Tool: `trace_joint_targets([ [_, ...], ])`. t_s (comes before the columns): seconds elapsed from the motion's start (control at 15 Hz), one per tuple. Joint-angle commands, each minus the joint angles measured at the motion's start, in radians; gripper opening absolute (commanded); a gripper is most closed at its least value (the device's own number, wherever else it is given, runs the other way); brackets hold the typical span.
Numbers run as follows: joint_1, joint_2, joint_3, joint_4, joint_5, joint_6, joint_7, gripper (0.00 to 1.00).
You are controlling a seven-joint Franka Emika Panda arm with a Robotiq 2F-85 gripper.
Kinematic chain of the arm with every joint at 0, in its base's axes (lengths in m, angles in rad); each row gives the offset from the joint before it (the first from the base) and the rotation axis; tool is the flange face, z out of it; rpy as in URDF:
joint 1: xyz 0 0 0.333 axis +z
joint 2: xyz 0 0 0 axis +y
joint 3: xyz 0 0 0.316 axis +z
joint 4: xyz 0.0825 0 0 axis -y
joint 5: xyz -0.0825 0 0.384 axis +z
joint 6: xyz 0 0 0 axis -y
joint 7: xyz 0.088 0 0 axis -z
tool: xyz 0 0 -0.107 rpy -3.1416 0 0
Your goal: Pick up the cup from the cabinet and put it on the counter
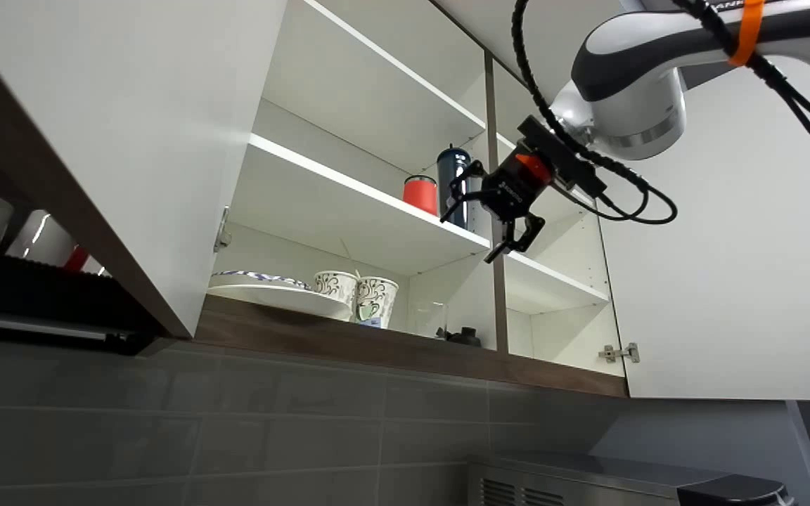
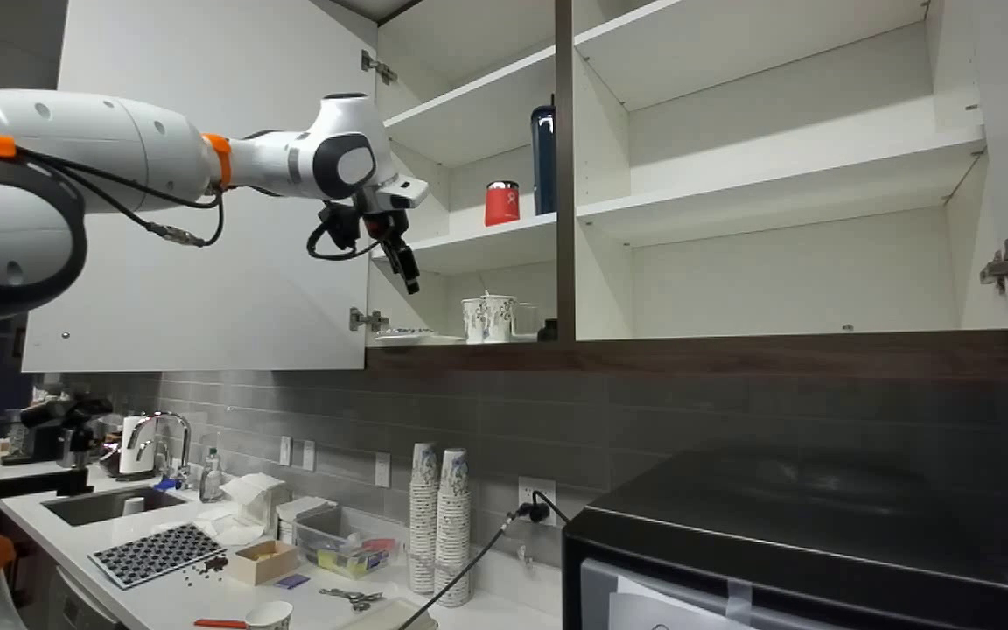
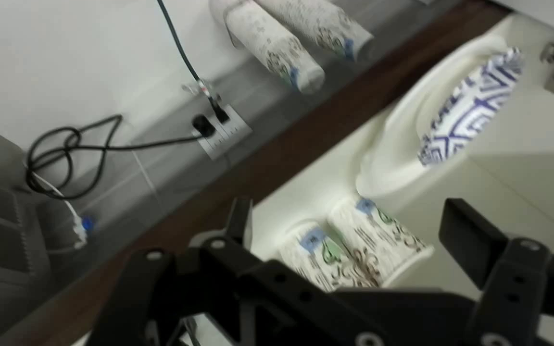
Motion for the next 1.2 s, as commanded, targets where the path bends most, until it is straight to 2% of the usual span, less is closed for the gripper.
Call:
trace_joint_targets([
  [0.0, -0.008, 0.095, 0.025, 0.047, -0.019, 0.263, 0.031, 1.00],
  [0.13, -0.005, 0.154, 0.037, 0.060, -0.044, 0.428, 0.040, 1.00],
  [0.2, 0.007, 0.093, 0.014, 0.019, -0.019, 0.345, 0.008, 1.00],
  [0.33, 0.011, 0.141, 0.019, 0.034, -0.030, 0.422, 0.013, 1.00],
  [0.47, 0.012, 0.158, 0.020, 0.049, -0.031, 0.430, 0.013, 1.00],
  [0.53, 0.003, 0.159, 0.022, 0.056, -0.059, 0.427, 0.032, 1.00],
  [0.6, -0.025, 0.178, 0.032, 0.070, -0.152, 0.434, 0.089, 1.00],
  [0.73, -0.043, 0.222, 0.032, 0.108, -0.267, 0.398, 0.124, 1.00],
  [0.87, -0.040, 0.269, 0.024, 0.153, -0.323, 0.350, 0.136, 1.00],
  [1.13, -0.002, 0.347, 0.003, 0.274, -0.268, 0.240, 0.086, 1.00],
])
